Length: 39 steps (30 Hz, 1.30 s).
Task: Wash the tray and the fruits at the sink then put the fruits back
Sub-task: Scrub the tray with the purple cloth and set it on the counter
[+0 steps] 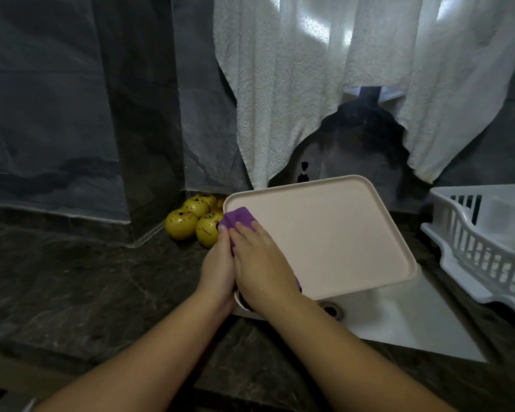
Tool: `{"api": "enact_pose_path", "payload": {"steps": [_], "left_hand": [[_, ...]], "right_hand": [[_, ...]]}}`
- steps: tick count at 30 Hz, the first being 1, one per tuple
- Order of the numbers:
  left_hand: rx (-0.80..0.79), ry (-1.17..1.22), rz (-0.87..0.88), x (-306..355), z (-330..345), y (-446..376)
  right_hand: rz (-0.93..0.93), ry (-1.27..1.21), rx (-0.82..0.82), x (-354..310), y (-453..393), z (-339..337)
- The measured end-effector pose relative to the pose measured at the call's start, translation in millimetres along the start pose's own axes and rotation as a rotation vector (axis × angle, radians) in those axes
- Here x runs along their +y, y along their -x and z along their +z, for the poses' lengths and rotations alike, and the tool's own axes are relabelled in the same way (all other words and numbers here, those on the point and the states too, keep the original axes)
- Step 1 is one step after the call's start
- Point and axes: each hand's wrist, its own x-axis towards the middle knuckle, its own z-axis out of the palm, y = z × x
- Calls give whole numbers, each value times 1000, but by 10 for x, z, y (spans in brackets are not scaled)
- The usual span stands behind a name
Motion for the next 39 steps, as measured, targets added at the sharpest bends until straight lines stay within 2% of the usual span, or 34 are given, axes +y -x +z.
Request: {"api": "enact_pose_path", "payload": {"steps": [2, 5, 8, 11, 14, 18, 22, 25, 27, 28, 32, 35, 39], "left_hand": [[26, 71, -13, 47, -1, 15], [16, 21, -21, 61, 18, 45], [0, -37, -10, 79, 4, 55], [-16, -140, 30, 96, -40, 28], [-25, -89, -7, 86, 9, 55], [-26, -37, 16, 137, 106, 51], [45, -31, -21, 243, -43, -89], [88, -46, -27, 190, -55, -117], [58, -39, -40, 140, 92, -68], [31, -19, -41, 106, 173, -38], [-86, 45, -110, 50, 290, 7], [5, 141, -56, 122, 274, -25], [26, 119, -35, 210, 186, -71]], "right_hand": [[5, -62, 19, 23, 67, -48], [-56, -61, -16, 81, 180, -105], [-34, -56, -10, 233, 271, -96], [97, -30, 42, 442, 259, -145], [243, -59, 78, 444, 41, -163], [35, -17, 24, 111, -115, -53], [-51, -2, 10, 419, 64, -186], [144, -15, 33, 766, 135, -268], [293, -74, 62, 715, 67, -243], [303, -90, 74, 610, 22, -220], [138, -106, 53, 235, -31, -103], [37, -98, 30, 300, 39, -175], [-12, -97, 18, 552, 191, -280]]}}
